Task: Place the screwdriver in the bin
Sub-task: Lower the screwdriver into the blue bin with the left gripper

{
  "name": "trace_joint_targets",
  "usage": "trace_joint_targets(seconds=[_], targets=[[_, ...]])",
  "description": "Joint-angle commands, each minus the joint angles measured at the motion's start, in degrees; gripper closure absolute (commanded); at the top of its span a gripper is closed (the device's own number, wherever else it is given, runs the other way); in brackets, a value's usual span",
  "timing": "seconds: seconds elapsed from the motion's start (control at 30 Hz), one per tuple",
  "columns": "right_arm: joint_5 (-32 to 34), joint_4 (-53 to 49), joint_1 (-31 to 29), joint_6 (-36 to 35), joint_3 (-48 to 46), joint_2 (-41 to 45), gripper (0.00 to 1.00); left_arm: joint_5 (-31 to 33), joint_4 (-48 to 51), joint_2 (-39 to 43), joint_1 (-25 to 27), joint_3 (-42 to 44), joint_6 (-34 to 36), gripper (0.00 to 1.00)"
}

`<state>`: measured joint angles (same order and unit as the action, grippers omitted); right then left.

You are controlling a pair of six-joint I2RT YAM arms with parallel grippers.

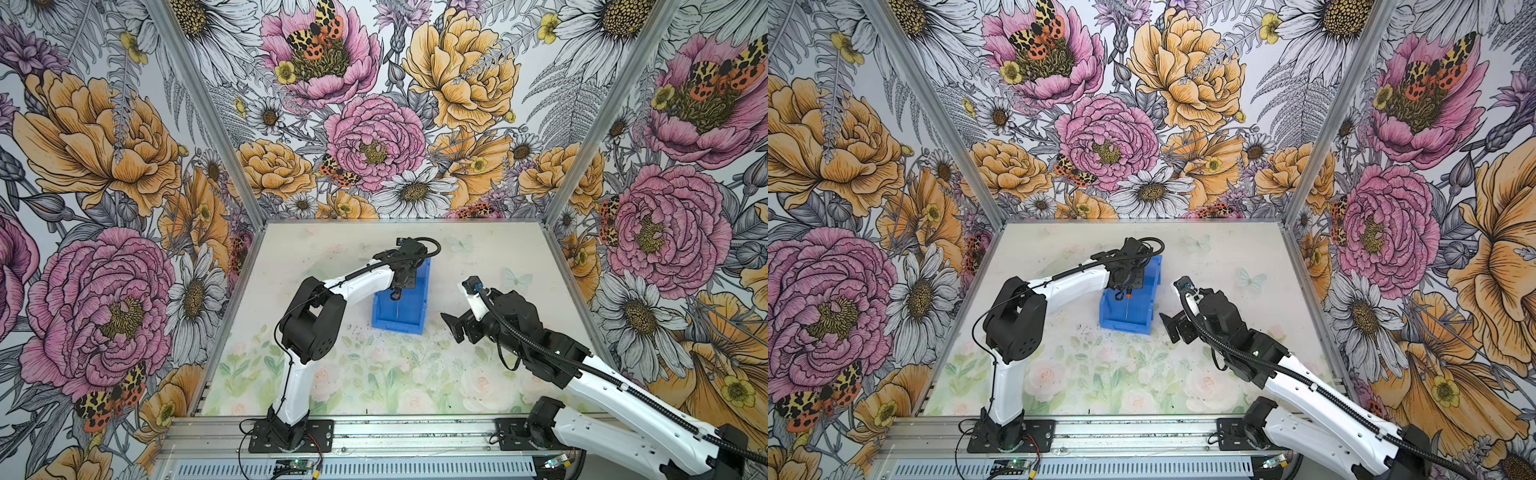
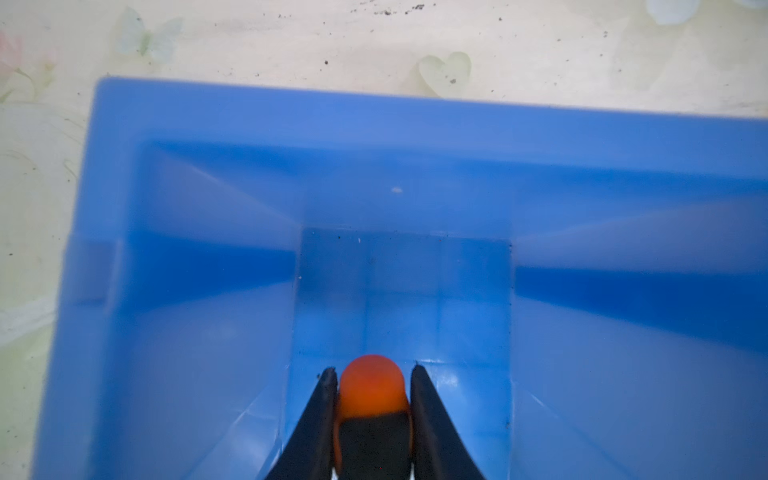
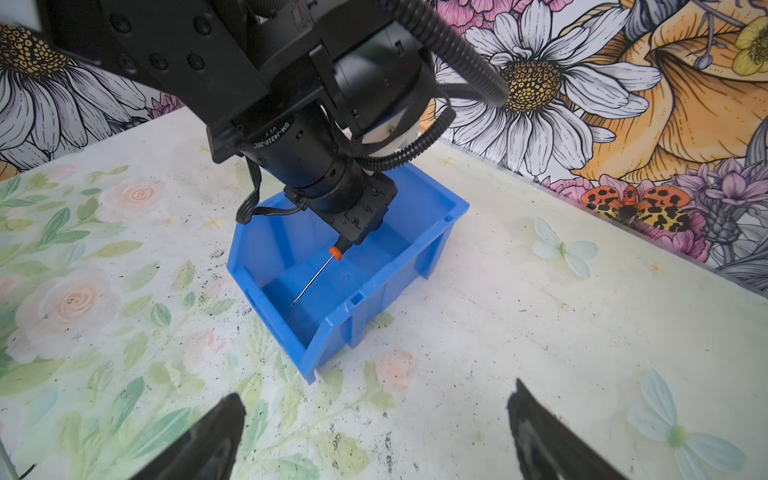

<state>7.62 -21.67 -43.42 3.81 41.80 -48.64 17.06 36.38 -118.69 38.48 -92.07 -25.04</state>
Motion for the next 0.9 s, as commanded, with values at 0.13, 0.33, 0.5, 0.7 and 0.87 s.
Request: trace_joint_targets(seconds=[0.13,0.33,0.5,0.7,0.87], targets=[[-0.83,0.03,0.61,0.67,0.84,-0.33,0.0,-1.86,-2.98,-1.87,-0.6,-1.09,0.39,1.0],[-1.1,-0.03,0.88,0.65,0.82,-0.73,0.0,-1.49,-3.32,-2.78,0.02,-0.65,0.2,1.0],[-1.29,-0.01,1.01,0.67,0.64,-0.49,0.0,-1.2,-3.33,-4.11,0.53,-0.57,-0.23,1.0],[-1.2,0.05,0.97,1.01,0.12,0.3,0.0,-0.62,-3.32,-5.14,1.07,-0.87,-0.77,1.0],[-0.99,0.03,1.06,1.13,-0.2,0.95,0.0,-0.8,-3.38,-6.14,1.18,-0.8,-0.98,1.0]])
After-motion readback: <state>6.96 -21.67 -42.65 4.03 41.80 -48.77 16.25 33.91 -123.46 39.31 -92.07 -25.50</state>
